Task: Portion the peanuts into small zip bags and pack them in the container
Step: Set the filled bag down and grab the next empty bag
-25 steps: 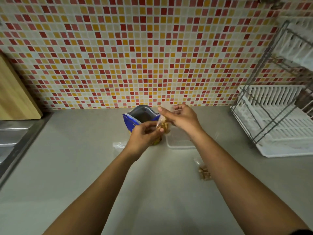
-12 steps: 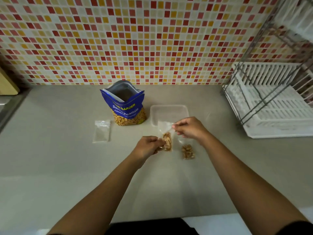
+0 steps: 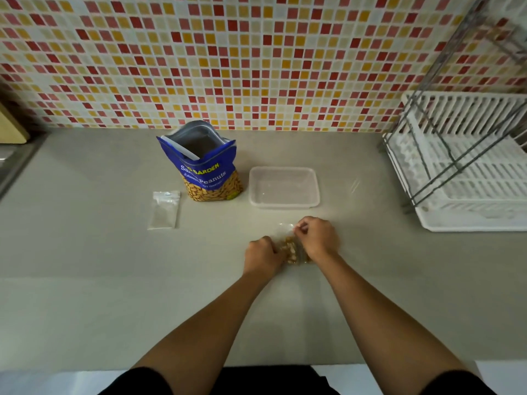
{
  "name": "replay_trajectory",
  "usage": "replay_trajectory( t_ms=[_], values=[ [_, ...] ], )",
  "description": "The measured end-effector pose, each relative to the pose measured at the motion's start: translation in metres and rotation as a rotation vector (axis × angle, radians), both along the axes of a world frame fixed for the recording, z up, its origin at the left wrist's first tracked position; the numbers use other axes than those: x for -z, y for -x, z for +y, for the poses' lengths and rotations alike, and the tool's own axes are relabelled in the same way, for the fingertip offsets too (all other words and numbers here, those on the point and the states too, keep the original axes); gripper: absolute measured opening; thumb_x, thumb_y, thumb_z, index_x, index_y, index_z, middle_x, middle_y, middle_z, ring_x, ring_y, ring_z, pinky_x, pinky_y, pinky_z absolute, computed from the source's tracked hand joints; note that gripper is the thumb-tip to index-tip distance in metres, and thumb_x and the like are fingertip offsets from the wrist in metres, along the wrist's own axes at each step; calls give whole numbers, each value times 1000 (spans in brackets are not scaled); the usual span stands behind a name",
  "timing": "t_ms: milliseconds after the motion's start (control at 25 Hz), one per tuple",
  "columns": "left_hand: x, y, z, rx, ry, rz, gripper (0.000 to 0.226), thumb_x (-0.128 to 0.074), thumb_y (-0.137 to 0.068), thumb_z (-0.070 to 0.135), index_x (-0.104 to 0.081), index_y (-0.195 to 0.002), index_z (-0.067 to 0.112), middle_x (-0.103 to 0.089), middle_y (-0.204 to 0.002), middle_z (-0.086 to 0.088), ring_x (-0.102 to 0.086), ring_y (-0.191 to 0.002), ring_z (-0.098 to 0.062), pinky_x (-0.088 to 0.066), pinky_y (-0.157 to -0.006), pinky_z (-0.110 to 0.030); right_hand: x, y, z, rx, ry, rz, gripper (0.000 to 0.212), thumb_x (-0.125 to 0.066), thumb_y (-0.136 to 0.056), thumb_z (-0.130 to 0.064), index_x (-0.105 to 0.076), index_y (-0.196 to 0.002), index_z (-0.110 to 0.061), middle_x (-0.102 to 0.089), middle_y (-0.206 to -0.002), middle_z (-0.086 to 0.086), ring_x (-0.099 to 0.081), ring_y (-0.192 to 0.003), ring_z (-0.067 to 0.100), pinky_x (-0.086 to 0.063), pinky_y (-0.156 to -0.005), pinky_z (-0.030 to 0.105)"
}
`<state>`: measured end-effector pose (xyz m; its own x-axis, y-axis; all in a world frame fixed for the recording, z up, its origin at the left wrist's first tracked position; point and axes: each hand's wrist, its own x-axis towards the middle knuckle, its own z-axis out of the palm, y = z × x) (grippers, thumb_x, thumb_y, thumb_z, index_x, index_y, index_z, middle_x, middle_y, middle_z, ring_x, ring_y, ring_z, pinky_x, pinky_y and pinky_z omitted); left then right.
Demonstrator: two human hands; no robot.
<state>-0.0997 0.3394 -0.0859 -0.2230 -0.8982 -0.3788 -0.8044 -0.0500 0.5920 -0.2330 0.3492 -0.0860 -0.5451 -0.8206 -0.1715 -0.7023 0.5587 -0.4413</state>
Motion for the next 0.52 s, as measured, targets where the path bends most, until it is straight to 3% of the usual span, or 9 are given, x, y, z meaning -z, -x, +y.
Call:
replay_trajectory(
  t_ms=[160, 320, 400, 520],
  values=[
    [-9, -13, -13, -30, 27, -17, 45, -58, -82, 47, -64, -100, 5, -67, -100, -15, -62, -96, -34, -49, -81, -34, -7, 0, -4, -37, 144, 44, 26, -63, -81, -30, -67, -104, -16, -70, -100, 6, -63, -95, 28, -50, -76, 32],
    [-13, -56, -42, -137, 97, 96, 23, -55, -85, 26, -65, -88, 5, -67, -90, -17, -61, -88, -35, -45, -71, -31, -16, -30, -15, -160, 387, 43, 9, -61, -82, -18, -65, -84, -11, -67, -79, 9, -62, -74, 28, -47, -62, 31],
    [-12, -82, -57, -177, 148, 87, 18, -55, -84, 20, -65, -86, 5, -67, -86, -18, -60, -85, -36, -43, -69, -31, -9, -65, -20, -284, 392, 1, 9, -57, -83, -16, -63, -82, -9, -66, -78, 11, -62, -73, 30, -48, -62, 33],
    [-14, -116, -79, -244, 235, 86, 18, -54, -85, 15, -66, -88, 2, -68, -87, -19, -60, -83, -36, -45, -70, -33, 13, -115, -26, -421, 294, -81, 41, -37, -84, -30, -64, -100, -5, -66, -103, 18, -63, -96, 35, -52, -81, 39]
  ],
)
